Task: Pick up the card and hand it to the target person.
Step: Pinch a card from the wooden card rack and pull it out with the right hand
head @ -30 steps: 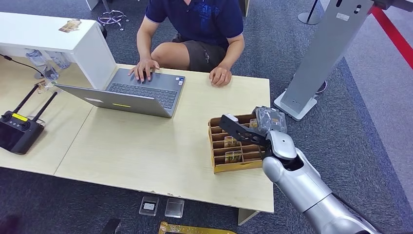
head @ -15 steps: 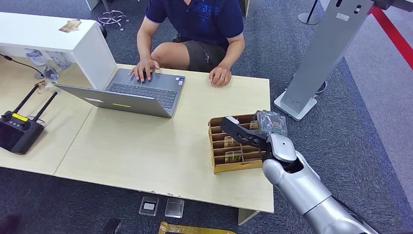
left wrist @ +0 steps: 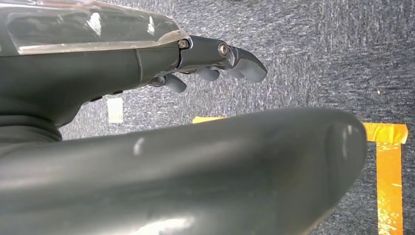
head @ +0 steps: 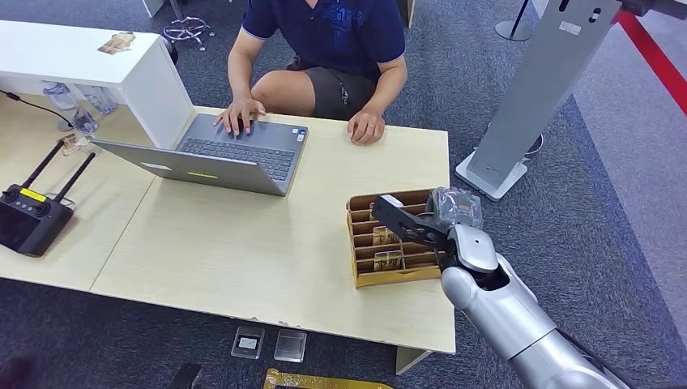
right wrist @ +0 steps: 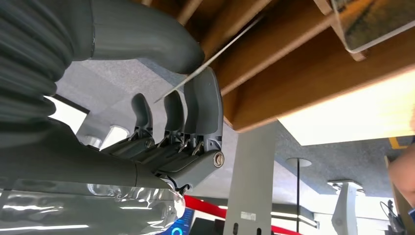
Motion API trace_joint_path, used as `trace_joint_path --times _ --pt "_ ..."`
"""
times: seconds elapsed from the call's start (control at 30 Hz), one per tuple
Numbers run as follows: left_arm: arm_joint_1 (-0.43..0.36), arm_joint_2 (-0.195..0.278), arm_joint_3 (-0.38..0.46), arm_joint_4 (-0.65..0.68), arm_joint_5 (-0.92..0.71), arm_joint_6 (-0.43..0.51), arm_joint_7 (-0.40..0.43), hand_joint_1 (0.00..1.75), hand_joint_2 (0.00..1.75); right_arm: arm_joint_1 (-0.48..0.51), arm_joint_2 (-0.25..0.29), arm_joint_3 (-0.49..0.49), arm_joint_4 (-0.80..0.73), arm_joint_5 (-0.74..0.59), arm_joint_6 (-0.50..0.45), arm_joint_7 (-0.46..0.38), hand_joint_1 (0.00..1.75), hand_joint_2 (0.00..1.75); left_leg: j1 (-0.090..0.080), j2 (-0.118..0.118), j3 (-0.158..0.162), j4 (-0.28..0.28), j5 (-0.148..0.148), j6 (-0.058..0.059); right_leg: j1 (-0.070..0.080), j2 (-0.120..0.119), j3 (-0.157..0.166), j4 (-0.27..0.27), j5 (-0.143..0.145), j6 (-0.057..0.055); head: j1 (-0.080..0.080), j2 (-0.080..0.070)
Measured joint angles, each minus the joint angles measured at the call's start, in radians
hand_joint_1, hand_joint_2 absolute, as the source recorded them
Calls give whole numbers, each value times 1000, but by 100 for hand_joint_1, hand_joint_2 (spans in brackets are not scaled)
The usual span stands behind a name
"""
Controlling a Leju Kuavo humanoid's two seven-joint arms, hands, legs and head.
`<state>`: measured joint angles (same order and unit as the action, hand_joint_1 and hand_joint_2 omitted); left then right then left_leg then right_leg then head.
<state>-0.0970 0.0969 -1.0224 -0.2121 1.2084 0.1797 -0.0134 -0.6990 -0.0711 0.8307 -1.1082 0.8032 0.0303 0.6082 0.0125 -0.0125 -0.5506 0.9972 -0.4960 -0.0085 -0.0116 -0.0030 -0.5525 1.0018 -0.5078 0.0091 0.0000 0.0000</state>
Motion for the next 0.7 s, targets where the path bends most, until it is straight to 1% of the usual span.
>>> trace_joint_path --times 0.1,0.13,0.7 --pt "0 0 0 0 -1 0 0 0 0 0 -2 -3 -4 -1 0 1 169 175 0 0 0 0 0 0 0 0 0 0 0 0 0 0" --pt "0 0 0 0 -2 0 0 0 0 0 -3 -5 -5 -1 0 1 174 175 0 0 0 0 0 0 0 0 0 0 0 0 0 0" --pt "0 0 0 0 -9 0 -11 0 0 11 -14 -13 -42 5 -1 11 175 175 0 0 0 0 0 0 0 0 0 0 0 0 0 0"
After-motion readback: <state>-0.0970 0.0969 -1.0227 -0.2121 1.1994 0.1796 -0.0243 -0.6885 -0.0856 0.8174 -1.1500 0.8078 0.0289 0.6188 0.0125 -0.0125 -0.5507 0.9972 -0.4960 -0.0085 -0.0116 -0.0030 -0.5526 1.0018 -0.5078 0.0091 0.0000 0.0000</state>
